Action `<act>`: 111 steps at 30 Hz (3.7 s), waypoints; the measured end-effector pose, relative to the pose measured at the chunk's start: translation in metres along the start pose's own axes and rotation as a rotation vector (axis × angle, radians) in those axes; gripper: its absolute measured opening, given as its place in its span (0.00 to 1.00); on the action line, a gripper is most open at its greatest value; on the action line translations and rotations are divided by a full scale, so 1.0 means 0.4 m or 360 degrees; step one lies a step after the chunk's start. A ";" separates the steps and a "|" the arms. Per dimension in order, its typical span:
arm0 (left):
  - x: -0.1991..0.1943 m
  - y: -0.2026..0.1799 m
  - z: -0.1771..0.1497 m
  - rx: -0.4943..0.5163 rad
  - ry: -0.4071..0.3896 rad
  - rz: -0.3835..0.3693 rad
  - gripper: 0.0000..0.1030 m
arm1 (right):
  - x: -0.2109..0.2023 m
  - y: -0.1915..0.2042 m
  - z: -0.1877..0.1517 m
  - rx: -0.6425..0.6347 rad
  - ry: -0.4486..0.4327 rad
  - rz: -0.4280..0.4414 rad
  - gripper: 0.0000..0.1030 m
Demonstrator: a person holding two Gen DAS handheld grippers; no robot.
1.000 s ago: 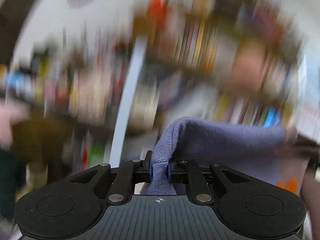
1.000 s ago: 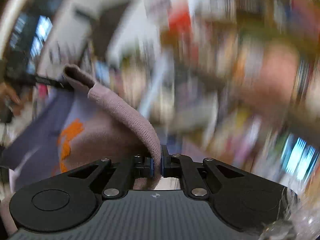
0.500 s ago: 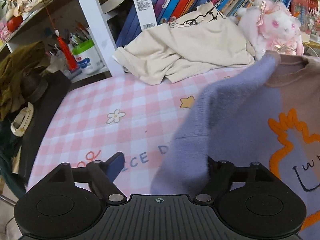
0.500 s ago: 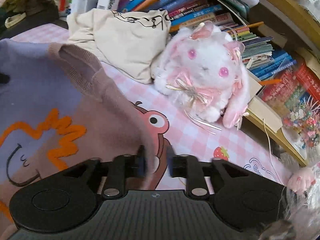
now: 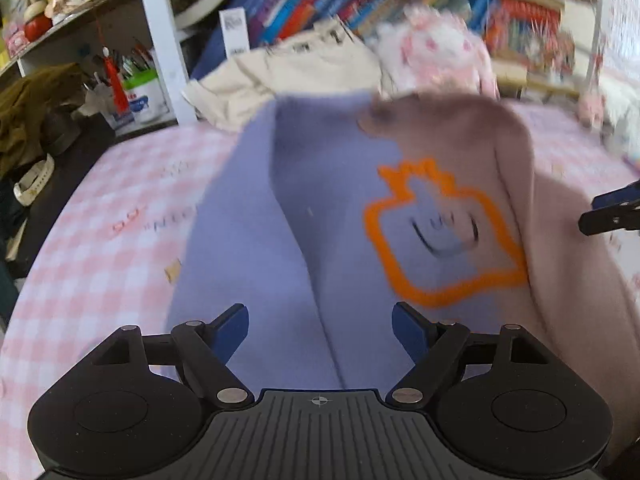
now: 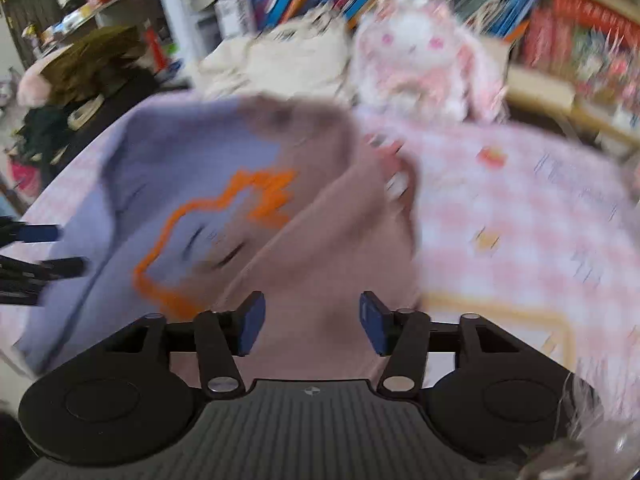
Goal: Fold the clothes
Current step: 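Lower the sweater onto the mat with both tools, spreading it flat, then drag the sweater hem with both tools to straighten it on the mat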
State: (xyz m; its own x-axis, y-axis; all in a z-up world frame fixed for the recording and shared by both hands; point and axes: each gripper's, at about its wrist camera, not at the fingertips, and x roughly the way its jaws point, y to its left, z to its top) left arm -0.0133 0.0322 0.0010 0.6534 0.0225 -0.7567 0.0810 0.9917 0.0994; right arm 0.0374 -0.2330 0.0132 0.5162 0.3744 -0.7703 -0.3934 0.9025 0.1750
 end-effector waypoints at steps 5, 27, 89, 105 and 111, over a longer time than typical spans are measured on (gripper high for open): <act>0.018 -0.036 -0.018 0.0081 0.0054 0.0067 0.79 | 0.035 0.083 -0.018 -0.0022 0.0061 0.0104 0.53; -0.029 0.211 0.049 0.0025 -0.0067 0.0275 0.04 | -0.007 -0.038 0.049 -0.0280 0.0034 -0.0441 0.08; 0.155 0.198 0.065 -0.0083 0.0048 0.0070 0.04 | 0.011 -0.040 -0.125 0.0145 0.0082 -0.0301 0.11; 0.035 0.224 -0.040 -0.0277 -0.0008 0.0010 0.33 | -0.017 -0.035 -0.149 0.0222 0.0014 -0.0383 0.37; -0.006 0.227 -0.091 -0.0367 -0.0013 0.0008 0.61 | -0.020 -0.014 -0.163 0.0278 0.0009 -0.0401 0.42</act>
State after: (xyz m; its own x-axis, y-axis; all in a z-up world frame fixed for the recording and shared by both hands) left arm -0.0351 0.1267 -0.0116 0.6594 0.0272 -0.7513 -0.0959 0.9942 -0.0481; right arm -0.0142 -0.2549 -0.0214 0.5766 0.1332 -0.8061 -0.1162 0.9900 0.0805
